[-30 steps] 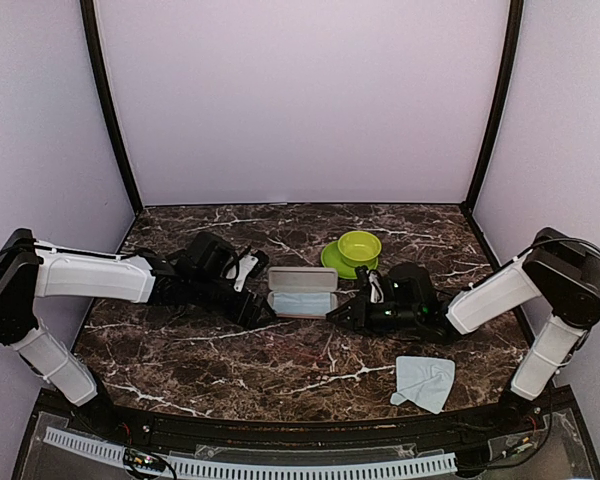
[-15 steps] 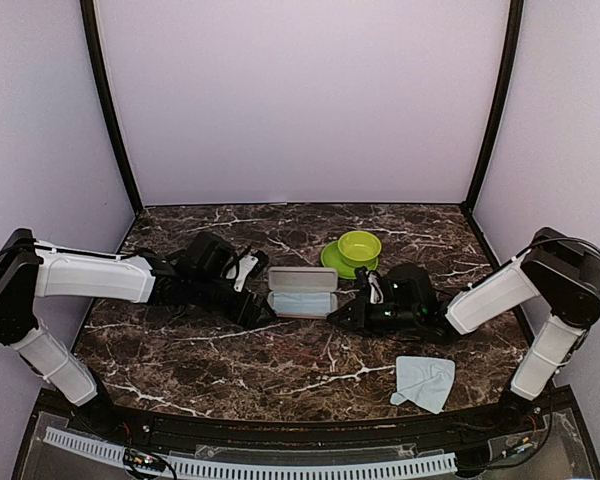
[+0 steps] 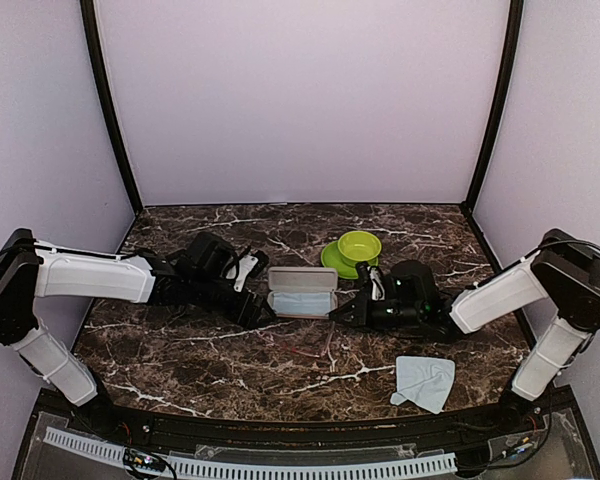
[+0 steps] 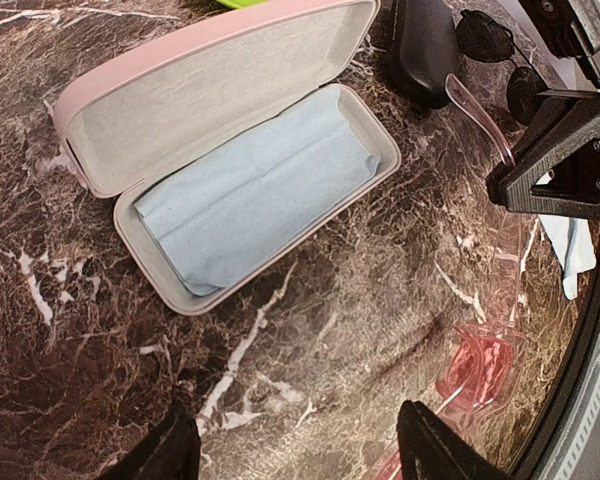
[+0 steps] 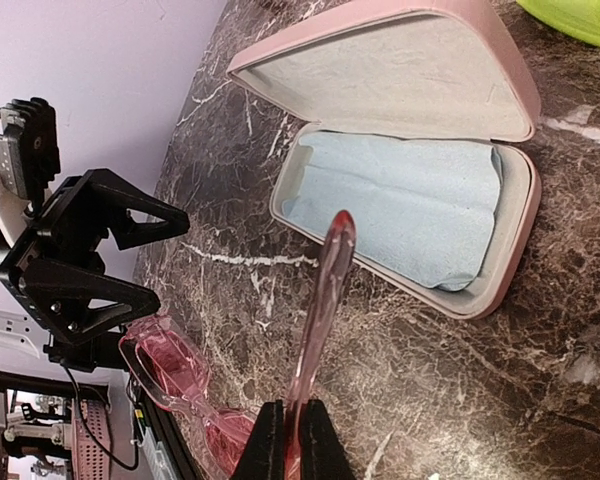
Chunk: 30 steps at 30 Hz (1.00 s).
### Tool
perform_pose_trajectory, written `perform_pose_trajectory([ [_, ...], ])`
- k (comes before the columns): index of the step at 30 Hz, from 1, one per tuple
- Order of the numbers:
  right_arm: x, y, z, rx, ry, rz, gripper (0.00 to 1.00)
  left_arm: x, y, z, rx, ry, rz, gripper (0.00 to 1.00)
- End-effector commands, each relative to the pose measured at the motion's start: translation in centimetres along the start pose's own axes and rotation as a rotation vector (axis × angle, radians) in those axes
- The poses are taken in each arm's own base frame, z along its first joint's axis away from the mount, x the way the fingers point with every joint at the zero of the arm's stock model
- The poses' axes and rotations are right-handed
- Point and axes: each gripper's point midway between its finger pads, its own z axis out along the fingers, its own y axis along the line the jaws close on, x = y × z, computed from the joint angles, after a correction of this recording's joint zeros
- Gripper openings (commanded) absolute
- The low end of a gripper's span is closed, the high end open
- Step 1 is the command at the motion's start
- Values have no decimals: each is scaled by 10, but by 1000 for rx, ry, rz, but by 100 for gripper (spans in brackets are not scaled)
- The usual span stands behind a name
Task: Organize the sunglasses
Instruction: Pick up the sunglasses from the center of the board.
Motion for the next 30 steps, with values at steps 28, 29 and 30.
perform_pose_trajectory([
  [28,-64,65,-64,287,-236,-598,0,-70,-76,-76,225,-293,74,65],
  [29,-64,66,-65,293,-245,-603,0,-69,-79,-75,224,-284,71,65],
  [30,-65,67,-66,306,-256,-606,0,-69,-82,-73,224,-275,68,65],
])
